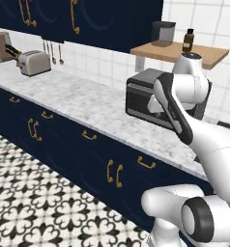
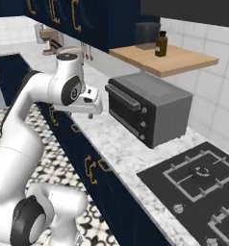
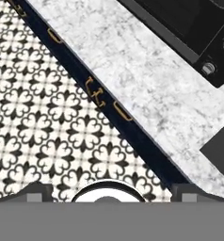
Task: Take a straw from the drawer in front and place it inside the glass cup on the dining counter.
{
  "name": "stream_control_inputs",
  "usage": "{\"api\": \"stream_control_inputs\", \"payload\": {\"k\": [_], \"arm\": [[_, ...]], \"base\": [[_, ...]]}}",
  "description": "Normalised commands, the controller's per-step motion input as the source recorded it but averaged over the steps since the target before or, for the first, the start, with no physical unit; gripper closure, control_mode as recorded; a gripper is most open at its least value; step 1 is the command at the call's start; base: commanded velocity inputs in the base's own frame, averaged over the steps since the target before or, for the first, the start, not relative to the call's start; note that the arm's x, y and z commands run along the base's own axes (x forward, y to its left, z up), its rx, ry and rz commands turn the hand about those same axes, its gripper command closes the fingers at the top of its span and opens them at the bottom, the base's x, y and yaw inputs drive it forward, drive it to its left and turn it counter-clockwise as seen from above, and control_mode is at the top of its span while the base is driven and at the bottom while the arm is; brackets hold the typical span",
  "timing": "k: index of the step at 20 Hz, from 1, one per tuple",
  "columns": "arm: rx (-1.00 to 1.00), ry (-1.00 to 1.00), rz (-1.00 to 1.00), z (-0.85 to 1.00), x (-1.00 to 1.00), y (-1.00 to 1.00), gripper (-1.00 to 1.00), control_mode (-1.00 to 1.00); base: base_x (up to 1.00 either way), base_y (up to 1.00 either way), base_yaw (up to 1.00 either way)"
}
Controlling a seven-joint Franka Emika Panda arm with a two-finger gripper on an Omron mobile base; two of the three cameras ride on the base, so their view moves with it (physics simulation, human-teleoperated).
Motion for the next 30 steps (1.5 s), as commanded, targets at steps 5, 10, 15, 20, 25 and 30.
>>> {"api": "stream_control_inputs", "payload": {"k": [5,10,15,20,25,30], "arm": [[0.00,0.00,0.00,0.00,0.00,0.00,-1.00,1.00],[0.00,0.00,0.00,0.00,0.00,0.00,-1.00,1.00],[-0.01,-0.05,0.05,-0.01,-0.02,-0.02,-1.00,-1.00],[-0.20,-0.17,0.03,-0.18,0.00,0.97,-1.00,-1.00],[-0.31,-0.23,0.00,-0.76,0.03,0.88,-1.00,-1.00],[-0.42,-0.25,0.00,-1.00,0.32,0.63,-1.00,-1.00]], "base": [[-0.18,-0.85,0.55],[-0.27,-0.73,0.28],[0.00,-0.10,0.02],[0.00,0.00,0.00],[0.00,0.00,0.00],[0.00,0.00,0.00]]}}
